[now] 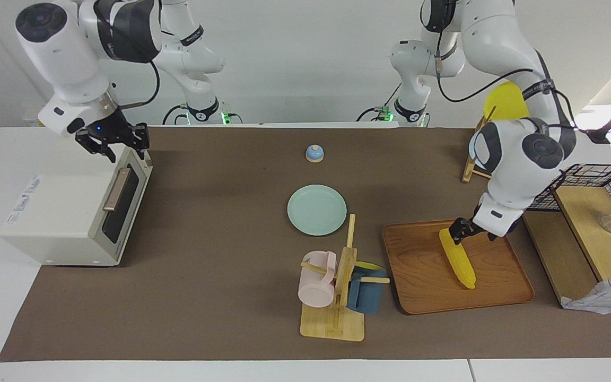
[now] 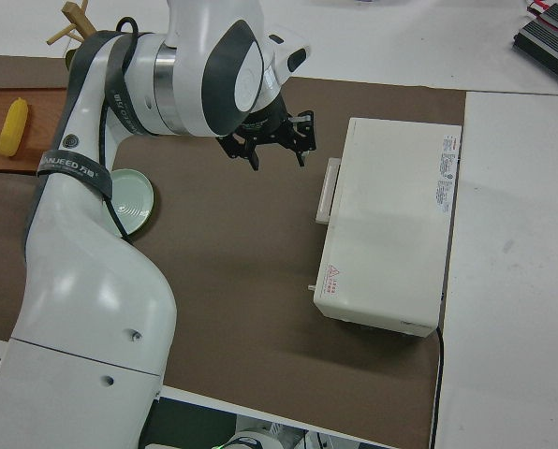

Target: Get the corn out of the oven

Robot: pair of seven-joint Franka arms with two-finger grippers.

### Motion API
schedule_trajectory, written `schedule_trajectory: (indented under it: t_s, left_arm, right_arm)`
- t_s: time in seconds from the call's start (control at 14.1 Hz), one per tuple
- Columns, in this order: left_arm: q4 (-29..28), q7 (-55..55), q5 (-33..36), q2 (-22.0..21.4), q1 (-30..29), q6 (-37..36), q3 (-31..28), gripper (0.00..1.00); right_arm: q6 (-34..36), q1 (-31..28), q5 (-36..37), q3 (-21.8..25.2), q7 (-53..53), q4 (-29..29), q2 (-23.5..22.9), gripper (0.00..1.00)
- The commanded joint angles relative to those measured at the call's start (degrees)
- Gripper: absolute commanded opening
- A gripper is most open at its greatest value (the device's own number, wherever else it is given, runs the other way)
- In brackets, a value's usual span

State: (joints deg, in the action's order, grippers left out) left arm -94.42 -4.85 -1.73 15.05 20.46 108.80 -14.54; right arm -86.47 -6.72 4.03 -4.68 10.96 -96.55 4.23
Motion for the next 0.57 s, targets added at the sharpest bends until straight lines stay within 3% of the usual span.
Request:
schedule_trajectory:
  t_s: [0.0, 0.21, 0.35, 0.5]
  left_arm:
    - [2.90, -0.17, 0.67, -6.42, -0.33, -11.90, -1.45, 1.00]
    - [7.56, 3.51, 1.37, -10.21, -0.34, -20.80, -3.81, 1.00]
    - [12.30, 6.86, 1.29, -10.39, -0.42, -27.30, -4.35, 1.00]
    - [13.29, 7.22, 1.20, -10.48, -0.51, -27.95, -4.26, 1.00]
  right_arm:
    - [5.07, -1.10, -1.13, -0.16, -2.78, 3.56, -1.25, 1.00]
    - [3.86, -1.72, -1.04, 0.19, -2.61, 3.03, -1.16, 1.00]
    - [2.00, -1.63, -1.13, 0.11, -2.79, 3.30, -1.42, 1.00]
    - [2.35, -1.45, -1.13, 0.02, -2.96, 3.38, -1.42, 1.00]
